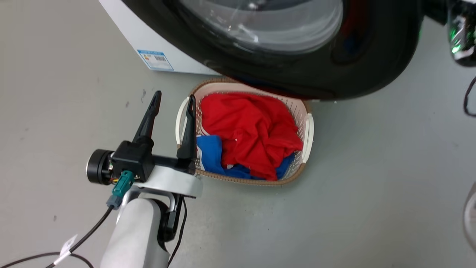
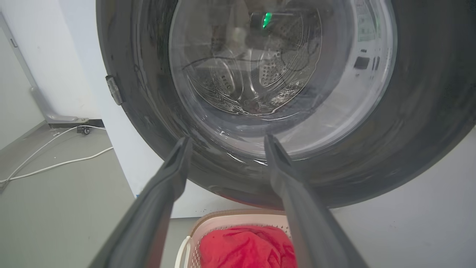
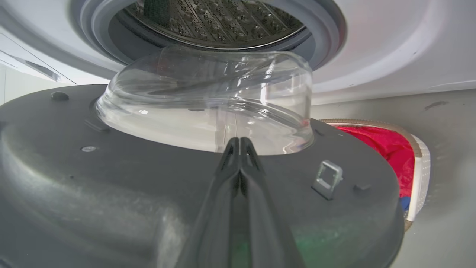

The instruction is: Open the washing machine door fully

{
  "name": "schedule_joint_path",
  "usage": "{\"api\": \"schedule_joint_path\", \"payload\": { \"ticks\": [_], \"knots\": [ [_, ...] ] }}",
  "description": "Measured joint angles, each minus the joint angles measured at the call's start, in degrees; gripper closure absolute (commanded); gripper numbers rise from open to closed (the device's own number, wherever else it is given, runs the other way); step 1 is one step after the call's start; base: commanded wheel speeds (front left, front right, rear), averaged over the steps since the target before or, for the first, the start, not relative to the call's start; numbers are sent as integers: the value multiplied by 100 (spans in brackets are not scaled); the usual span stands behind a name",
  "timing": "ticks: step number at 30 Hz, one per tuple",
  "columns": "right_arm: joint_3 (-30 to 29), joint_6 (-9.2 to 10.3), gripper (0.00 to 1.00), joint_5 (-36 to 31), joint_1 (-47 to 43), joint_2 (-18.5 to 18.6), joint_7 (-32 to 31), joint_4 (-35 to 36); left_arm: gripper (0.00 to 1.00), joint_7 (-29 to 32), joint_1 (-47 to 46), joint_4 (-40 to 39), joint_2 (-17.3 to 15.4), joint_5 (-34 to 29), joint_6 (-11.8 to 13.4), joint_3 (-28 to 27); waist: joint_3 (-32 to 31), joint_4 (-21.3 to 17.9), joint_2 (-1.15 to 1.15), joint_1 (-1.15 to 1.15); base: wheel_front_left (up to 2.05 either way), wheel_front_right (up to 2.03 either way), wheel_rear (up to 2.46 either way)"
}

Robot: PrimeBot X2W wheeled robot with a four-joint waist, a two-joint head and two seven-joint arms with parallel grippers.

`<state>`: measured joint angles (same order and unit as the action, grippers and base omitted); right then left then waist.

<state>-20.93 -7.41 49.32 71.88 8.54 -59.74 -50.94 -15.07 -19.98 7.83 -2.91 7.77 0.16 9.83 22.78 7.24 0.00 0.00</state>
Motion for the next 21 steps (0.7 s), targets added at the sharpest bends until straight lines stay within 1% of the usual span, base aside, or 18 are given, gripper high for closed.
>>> {"api": "schedule_joint_path", "payload": {
  "ticks": [9,15,18,21],
  "knots": [
    [108,0,100,59,-1156,-387,-527,845,0,0,454,183,0,-38,-115,-9,-610,-15,0,0,0,0,0],
    [214,0,100,188,-1889,-521,-813,1448,0,0,675,288,0,-45,-167,-29,-953,2,0,-1,0,0,0],
    [348,0,100,381,-2189,-535,-914,1621,0,0,789,354,0,-57,-218,-30,-1091,-6,0,0,0,0,0],
    [683,0,100,773,-2449,-526,-909,1704,0,0,857,396,0,-79,-227,-25,-1205,-3,0,-1,0,0,0]
  ]
}}
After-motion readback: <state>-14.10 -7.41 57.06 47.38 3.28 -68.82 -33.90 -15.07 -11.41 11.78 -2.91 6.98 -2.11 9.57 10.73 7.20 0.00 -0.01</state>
